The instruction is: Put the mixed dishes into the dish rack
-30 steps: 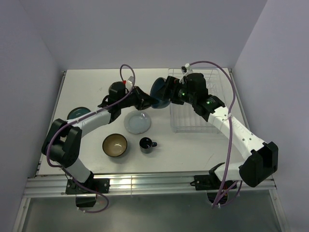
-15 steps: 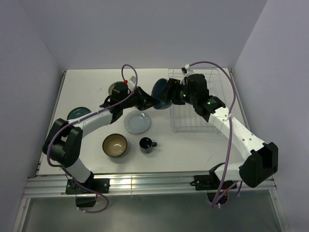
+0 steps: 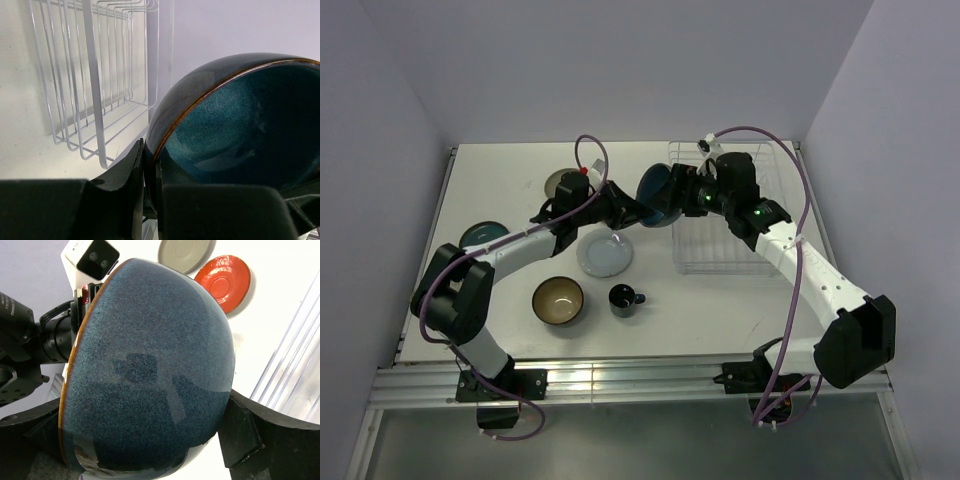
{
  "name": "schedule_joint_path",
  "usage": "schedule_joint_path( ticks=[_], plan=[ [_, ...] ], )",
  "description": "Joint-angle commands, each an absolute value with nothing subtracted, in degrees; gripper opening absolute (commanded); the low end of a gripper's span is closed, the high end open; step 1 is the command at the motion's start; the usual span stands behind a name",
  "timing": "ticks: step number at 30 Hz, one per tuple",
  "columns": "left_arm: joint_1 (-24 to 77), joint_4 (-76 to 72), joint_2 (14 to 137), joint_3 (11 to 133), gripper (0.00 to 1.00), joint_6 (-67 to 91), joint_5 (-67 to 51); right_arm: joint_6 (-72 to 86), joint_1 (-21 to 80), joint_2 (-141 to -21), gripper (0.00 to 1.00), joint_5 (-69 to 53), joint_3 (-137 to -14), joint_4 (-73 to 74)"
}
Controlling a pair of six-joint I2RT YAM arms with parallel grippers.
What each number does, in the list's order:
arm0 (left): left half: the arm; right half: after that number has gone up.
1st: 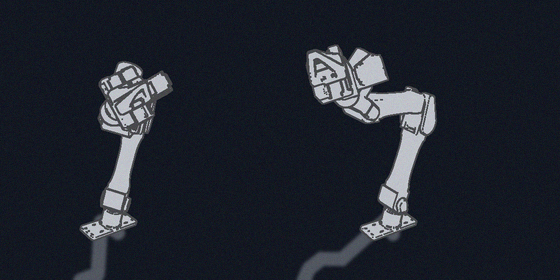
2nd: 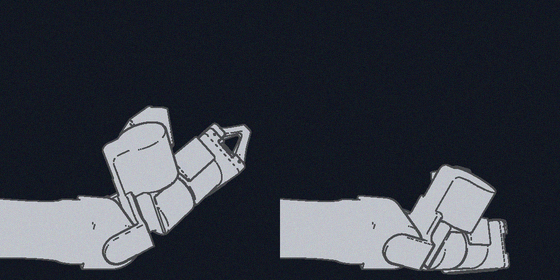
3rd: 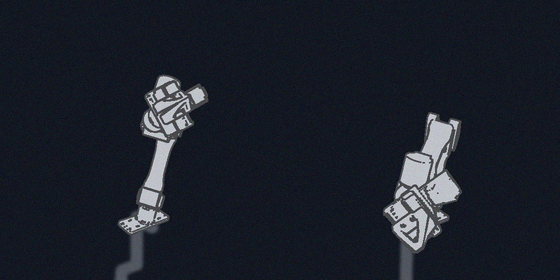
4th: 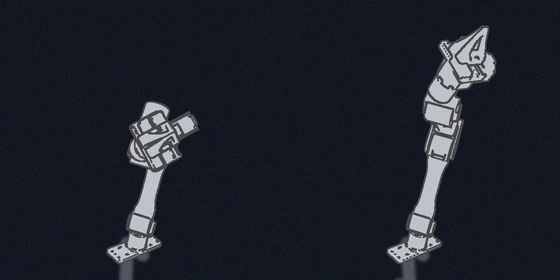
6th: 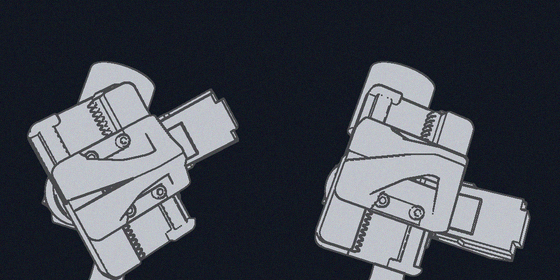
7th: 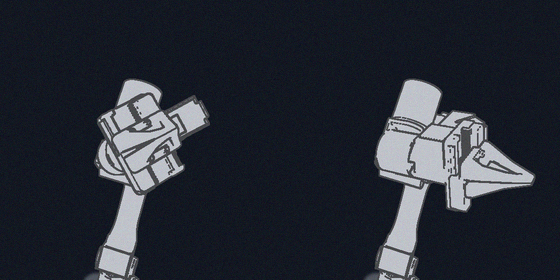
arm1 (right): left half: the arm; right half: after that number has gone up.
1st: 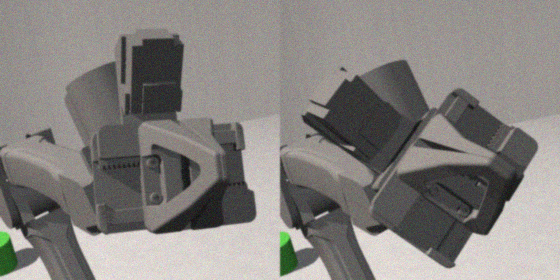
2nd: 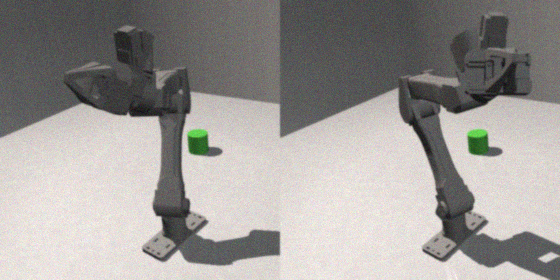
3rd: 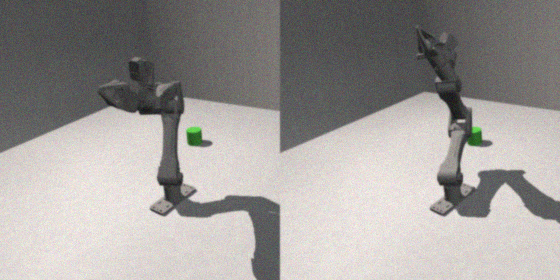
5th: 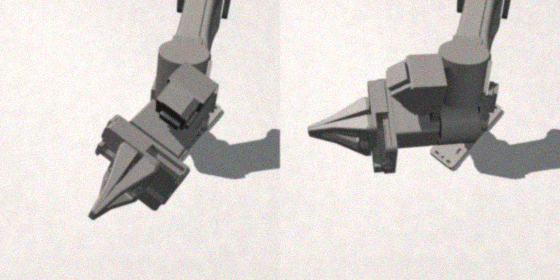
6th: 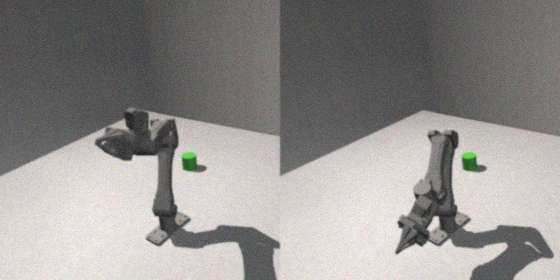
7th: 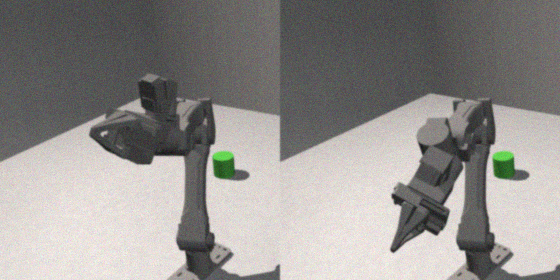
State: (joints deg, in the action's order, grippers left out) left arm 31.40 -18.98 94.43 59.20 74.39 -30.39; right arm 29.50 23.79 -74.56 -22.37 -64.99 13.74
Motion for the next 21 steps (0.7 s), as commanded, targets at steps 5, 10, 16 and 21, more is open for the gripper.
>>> schedule_joint_path(
  ticks=[5, 10, 16, 21],
  plan=[
    [33.7, -26.5, 93.8, 63.2, 0.0, 75.4, -34.5, 30.3, 22.7, -72.3, 0.8, -26.8, -64.7, 6.0],
    [34.3, -27.0, 94.0, 63.4, 0.01, 75.7, -34.5, 30.8, 22.3, -72.7, 0.63, -27.6, -64.5, 5.4],
    [35.0, -27.9, 94.2, 63.3, 0.03, 76.3, -34.6, 31.4, 21.6, -73.2, 0.36, -28.7, -64.2, 4.6],
    [35.3, -28.1, 94.3, 63.1, 0.07, 76.3, -34.5, 31.9, 20.5, -73.0, 0.24, -29.2, -63.6, 4.0]
  ],
)
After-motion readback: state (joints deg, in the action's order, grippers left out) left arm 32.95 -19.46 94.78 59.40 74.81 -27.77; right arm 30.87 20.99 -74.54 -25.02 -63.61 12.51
